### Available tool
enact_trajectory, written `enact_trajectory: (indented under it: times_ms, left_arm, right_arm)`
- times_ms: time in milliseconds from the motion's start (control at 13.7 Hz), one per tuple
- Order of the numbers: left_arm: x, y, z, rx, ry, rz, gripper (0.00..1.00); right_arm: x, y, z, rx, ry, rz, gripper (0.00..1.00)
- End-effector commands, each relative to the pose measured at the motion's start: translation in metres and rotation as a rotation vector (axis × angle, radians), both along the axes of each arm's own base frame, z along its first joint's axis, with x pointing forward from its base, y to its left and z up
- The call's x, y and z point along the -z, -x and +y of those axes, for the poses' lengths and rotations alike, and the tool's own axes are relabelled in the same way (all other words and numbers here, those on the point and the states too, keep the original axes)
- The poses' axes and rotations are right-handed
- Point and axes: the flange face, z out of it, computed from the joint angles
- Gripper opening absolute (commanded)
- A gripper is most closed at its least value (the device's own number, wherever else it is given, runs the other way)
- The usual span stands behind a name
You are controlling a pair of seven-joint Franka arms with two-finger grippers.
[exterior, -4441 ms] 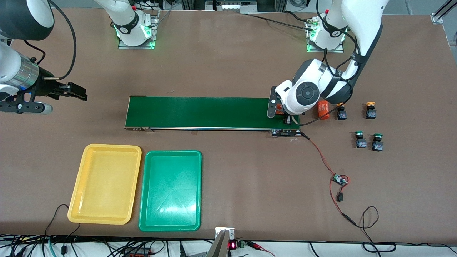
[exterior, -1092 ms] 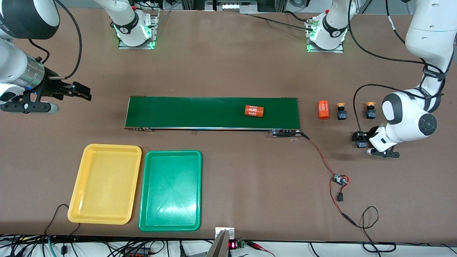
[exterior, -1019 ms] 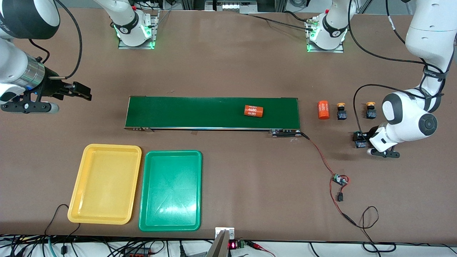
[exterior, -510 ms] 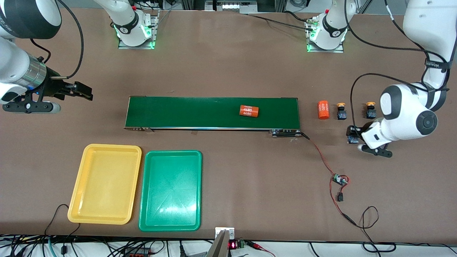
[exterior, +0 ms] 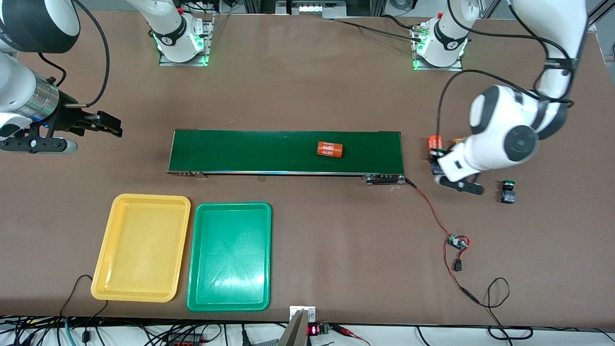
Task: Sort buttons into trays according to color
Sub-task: 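Set the push-button down on the conveyor belt with the left gripper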
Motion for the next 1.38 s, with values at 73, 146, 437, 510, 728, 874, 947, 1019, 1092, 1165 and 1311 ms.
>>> enact_trajectory:
  times_ms: [73, 146, 437, 510, 728, 874, 947, 1019, 1092, 1165, 1311]
  left_arm:
    - [0.002, 0.023, -0.053, 0.027, 0.047, -0.002, 0.0]
    - [0.007, 0.028, -0.066, 0.045, 0.053, -0.016, 0.0]
    - [0.04, 0.047, -0.087, 0.043, 0.056, -0.069, 0.0]
    - [0.043, 0.053, -0.097, 0.046, 0.059, -0.068, 0.0]
    - [0.051, 0.068, -0.119, 0.01, 0.054, -0.059, 0.0]
    - [0.067, 0.075, -0.122, 0.003, 0.062, -0.078, 0.01]
    - [0.076, 0.079, -0.121, 0.001, 0.063, -0.081, 0.03]
    - [0.078, 0.08, -0.121, 0.001, 0.063, -0.079, 0.04]
    - [0.078, 0.08, -0.121, 0.001, 0.063, -0.078, 0.16]
    - [0.077, 0.079, -0.121, 0.001, 0.064, -0.08, 0.61]
    - [0.065, 0.076, -0.122, 0.011, 0.07, -0.096, 1.0]
  right_arm:
    - [0.0, 0.001, 0.002, 0.016, -0.011, -0.007, 1.0]
    - [0.0, 0.001, 0.001, 0.017, -0.011, -0.007, 1.0]
    - [0.001, 0.0, 0.0, 0.02, -0.011, -0.005, 1.0]
    - [0.002, -0.001, 0.0, 0.02, -0.011, -0.007, 1.0]
    - [0.002, -0.001, -0.001, 0.022, -0.011, -0.01, 1.0]
    - [0.003, -0.001, -0.001, 0.022, -0.011, -0.008, 1.0]
    - [0.002, -0.001, -0.001, 0.022, -0.012, -0.008, 1.0]
    - [0.002, -0.001, -0.001, 0.022, -0.012, -0.008, 1.0]
    - [0.002, -0.001, -0.001, 0.022, -0.012, -0.008, 1.0]
    - [0.003, -0.001, -0.002, 0.024, -0.012, -0.007, 1.0]
    - [0.003, -0.001, 0.0, 0.021, -0.012, -0.008, 1.0]
